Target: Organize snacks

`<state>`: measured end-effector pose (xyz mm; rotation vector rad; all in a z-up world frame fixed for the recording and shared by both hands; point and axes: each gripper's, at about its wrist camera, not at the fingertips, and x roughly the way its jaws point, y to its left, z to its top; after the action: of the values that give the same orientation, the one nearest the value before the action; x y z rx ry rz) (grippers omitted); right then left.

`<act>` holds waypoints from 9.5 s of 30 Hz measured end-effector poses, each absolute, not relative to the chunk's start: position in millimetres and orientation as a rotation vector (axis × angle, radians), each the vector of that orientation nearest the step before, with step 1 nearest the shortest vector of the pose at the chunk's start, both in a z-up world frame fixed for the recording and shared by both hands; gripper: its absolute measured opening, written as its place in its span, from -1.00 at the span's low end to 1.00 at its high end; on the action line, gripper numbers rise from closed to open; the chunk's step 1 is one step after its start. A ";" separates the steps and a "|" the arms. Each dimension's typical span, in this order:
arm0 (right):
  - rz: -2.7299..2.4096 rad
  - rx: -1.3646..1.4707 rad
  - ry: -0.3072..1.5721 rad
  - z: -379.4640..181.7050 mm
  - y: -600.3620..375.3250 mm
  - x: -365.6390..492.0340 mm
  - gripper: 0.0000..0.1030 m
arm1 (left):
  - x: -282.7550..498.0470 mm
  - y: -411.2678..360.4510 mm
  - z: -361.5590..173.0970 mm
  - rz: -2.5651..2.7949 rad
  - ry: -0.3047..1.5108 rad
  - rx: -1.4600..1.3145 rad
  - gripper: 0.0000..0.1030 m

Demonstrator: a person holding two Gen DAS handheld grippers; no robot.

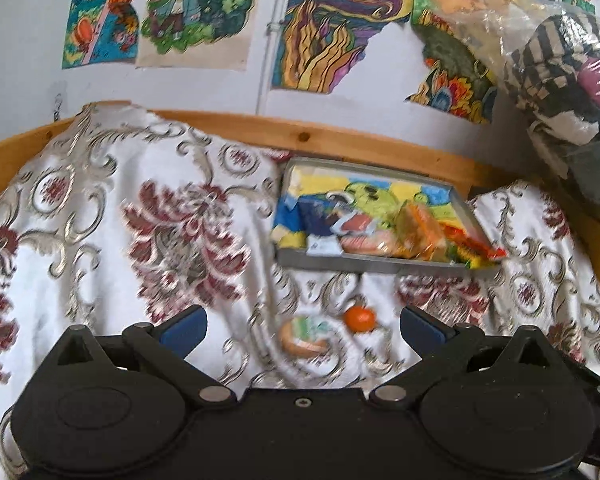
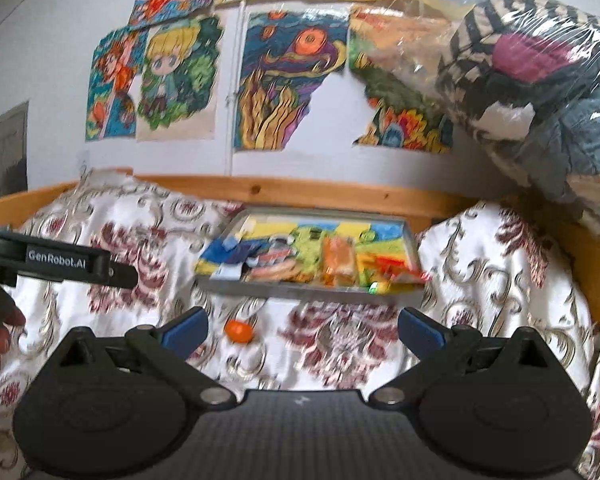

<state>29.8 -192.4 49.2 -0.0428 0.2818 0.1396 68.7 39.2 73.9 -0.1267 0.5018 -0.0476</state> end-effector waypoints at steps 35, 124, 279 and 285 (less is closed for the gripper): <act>0.143 0.052 0.504 -20.1 -194.7 60.8 1.00 | 86.4 50.8 3.7 0.012 0.652 -0.103 0.98; 0.403 -0.192 0.417 -48.1 -150.3 186.7 -0.26 | 196.9 37.4 -31.0 -0.144 0.548 0.000 0.98; 0.231 -0.135 0.159 102.2 -191.2 255.0 0.99 | 285.1 16.4 128.2 -0.069 0.335 -0.119 0.98; 0.220 -0.102 0.147 120.6 -201.6 235.5 0.99 | 261.5 10.2 143.5 -0.066 0.302 -0.094 0.98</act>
<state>235.5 -201.6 120.6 -0.1020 0.1469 0.2197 261.5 10.2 143.5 -0.0943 0.3023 -0.0660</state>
